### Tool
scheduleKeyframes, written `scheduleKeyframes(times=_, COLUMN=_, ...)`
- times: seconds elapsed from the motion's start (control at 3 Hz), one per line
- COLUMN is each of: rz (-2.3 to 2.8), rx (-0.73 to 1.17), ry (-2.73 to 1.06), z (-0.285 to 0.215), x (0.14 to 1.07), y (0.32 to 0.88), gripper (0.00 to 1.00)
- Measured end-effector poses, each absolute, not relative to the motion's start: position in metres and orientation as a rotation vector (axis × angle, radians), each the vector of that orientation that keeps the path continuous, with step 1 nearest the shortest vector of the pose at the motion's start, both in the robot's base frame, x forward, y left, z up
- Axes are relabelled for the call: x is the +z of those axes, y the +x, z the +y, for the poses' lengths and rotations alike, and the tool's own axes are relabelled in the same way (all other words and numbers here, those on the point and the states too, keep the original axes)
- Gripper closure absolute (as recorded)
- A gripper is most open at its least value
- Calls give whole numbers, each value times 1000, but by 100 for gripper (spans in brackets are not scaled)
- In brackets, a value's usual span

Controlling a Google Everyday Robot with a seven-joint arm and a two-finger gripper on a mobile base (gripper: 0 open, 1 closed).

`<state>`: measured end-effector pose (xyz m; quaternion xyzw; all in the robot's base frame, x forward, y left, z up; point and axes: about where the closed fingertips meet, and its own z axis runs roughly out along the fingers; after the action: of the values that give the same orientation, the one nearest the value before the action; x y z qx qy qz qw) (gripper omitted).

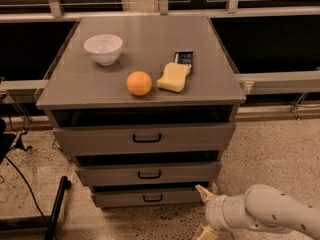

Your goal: Open middle drawer

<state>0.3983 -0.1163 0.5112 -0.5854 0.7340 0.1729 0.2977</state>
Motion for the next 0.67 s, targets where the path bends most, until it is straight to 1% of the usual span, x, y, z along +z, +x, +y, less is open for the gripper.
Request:
scheduleKeyframes(times=0.33, rz=1913, rx=356, ry=-1617, z=-110, x=501, y=433, gripper=0)
scheduleKeyframes(times=0.67, rz=1890, rx=314, ry=-1676, z=-99, x=495, y=481, gripper=0)
